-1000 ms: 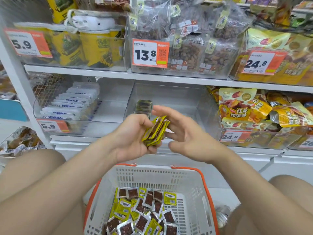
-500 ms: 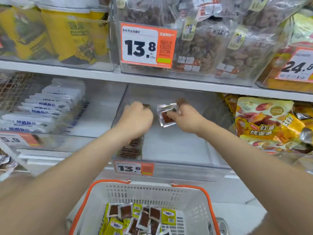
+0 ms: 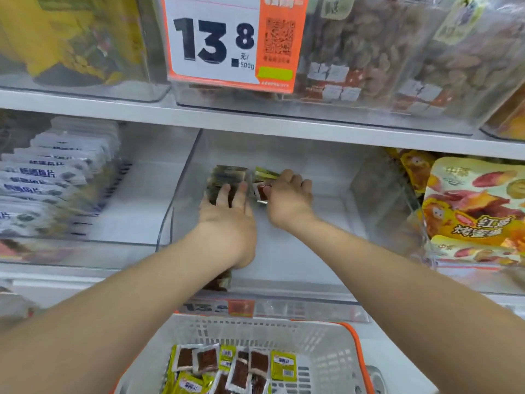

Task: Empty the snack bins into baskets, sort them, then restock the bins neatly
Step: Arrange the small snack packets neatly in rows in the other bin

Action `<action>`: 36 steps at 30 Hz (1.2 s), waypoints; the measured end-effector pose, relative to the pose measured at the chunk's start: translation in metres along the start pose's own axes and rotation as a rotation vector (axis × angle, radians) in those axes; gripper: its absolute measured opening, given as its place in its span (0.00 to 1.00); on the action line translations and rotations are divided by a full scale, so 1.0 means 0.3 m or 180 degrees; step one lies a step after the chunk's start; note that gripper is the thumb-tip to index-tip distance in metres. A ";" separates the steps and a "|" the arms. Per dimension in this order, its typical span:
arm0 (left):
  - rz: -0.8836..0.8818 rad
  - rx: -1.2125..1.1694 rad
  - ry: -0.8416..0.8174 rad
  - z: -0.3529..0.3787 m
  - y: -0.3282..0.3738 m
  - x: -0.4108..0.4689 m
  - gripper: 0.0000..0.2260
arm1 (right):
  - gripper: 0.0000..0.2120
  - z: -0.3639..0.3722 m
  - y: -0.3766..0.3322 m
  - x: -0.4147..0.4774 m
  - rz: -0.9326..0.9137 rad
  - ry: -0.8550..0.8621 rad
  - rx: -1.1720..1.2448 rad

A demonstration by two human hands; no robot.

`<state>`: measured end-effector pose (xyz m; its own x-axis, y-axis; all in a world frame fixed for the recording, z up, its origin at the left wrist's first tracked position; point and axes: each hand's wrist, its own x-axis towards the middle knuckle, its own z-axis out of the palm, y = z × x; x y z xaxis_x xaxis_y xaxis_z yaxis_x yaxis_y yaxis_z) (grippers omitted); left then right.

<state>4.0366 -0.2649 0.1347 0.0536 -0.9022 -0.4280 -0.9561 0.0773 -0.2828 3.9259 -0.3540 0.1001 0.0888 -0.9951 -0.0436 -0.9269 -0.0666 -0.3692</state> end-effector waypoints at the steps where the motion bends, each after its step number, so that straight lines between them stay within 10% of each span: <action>1: 0.0009 -0.0020 0.0035 -0.014 0.004 -0.002 0.38 | 0.21 0.008 -0.012 0.001 0.0135 0.0025 0.0097; 6: 0.0013 -0.0006 0.0606 -0.018 0.002 0.007 0.36 | 0.28 0.014 -0.036 0.019 0.0645 0.0094 0.1471; 17: 0.0141 -0.0238 0.0412 0.022 0.001 -0.019 0.38 | 0.17 -0.025 -0.008 0.018 0.0575 -0.0063 0.1179; 22: 0.0600 -0.0614 0.1125 0.001 -0.016 -0.102 0.25 | 0.17 -0.075 0.025 -0.053 0.0609 0.0022 0.0790; 29: 0.0992 -0.2217 0.2325 -0.024 -0.060 -0.385 0.05 | 0.10 -0.266 0.060 -0.461 -0.1211 0.0455 0.0362; 36: 0.2188 -0.1985 -0.0210 0.126 -0.094 -0.603 0.06 | 0.04 -0.315 0.147 -0.887 -0.2163 -0.1105 0.0392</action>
<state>4.0647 -0.0879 0.1877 -0.5839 -0.7154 -0.3838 -0.7649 0.3264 0.5553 3.8270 -0.0992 0.1831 0.7520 -0.6572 -0.0515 -0.5824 -0.6258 -0.5189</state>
